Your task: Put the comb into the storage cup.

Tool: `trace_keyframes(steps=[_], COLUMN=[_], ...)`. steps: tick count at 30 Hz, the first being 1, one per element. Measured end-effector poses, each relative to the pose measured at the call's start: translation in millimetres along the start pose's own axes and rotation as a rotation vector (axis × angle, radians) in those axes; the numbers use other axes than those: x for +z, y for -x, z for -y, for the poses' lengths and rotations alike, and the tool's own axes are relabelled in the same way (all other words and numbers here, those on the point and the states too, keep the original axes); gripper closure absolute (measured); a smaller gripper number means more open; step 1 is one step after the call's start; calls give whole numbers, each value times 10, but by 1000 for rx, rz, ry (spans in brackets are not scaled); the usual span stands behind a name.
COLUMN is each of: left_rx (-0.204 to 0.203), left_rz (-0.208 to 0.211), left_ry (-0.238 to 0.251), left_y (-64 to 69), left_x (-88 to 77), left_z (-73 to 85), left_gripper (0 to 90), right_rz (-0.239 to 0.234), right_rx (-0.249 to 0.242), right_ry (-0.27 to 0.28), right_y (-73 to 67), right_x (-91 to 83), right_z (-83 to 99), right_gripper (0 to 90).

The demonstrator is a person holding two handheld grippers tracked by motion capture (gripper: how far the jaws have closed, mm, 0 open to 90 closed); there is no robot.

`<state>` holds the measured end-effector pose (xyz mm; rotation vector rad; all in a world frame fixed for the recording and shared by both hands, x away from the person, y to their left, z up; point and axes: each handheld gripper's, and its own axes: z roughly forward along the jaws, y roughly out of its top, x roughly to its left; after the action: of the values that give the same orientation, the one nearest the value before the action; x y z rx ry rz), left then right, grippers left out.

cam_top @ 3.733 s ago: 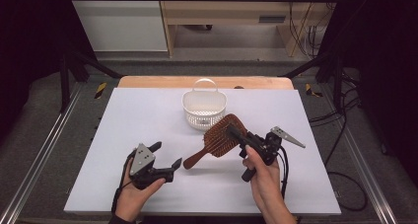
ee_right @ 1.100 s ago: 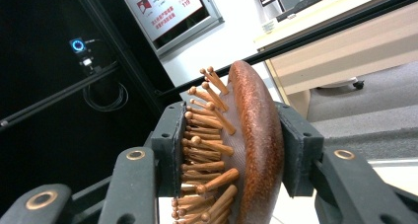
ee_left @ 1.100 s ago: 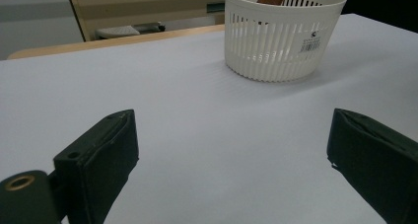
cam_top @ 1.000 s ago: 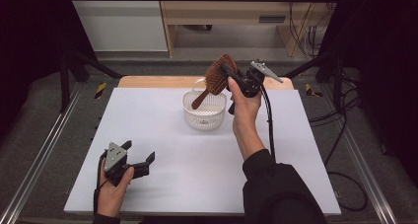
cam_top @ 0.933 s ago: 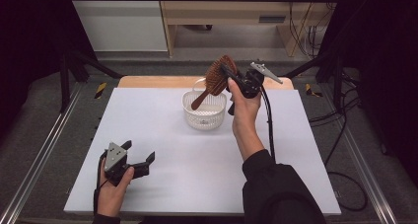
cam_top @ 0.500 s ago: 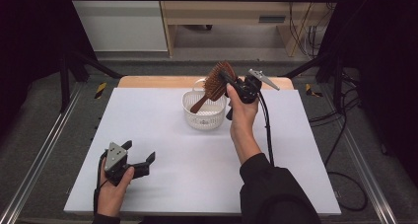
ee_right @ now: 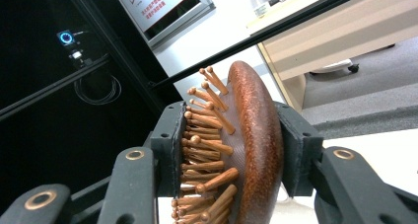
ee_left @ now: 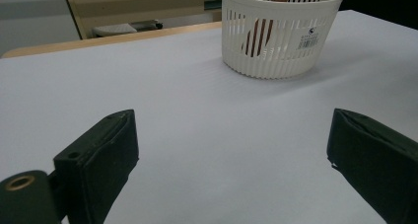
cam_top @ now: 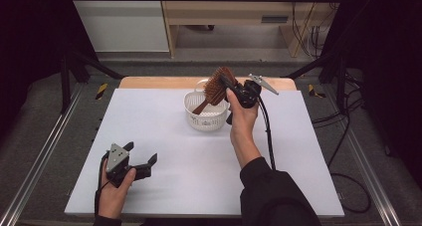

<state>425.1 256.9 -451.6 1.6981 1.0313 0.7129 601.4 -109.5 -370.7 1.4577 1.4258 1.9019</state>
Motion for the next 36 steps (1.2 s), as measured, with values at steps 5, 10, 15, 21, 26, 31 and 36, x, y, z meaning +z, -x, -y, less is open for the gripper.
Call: trace_keyframes(steps=[5,10,15,21,26,31,36], left_rx=[0,-1,-1,0,1,1,1], left_rz=[1,5,6,7,9,11,13], left_ry=[0,0,-1,-2,-3,-2,-2], left_y=[0,2,5,6,7,10,9], left_x=[0,-2,0,1,2,3,4], left_z=[0,-1,-1,0,0,0,1], left_gripper=[53,53,53,53,53,54,55], right_rz=[4,6,0,1,2,6,8], right_rx=[3,11,18,19,19,21,28], right_ry=[1,4,3,3,2,-3,-4], right_y=[13,23,32,43,46,54,67], right_x=[6,3,1,2,6,12,10], right_z=[20,33,61,75,86,111,124], right_gripper=[522,522,521,521,520,520,519])
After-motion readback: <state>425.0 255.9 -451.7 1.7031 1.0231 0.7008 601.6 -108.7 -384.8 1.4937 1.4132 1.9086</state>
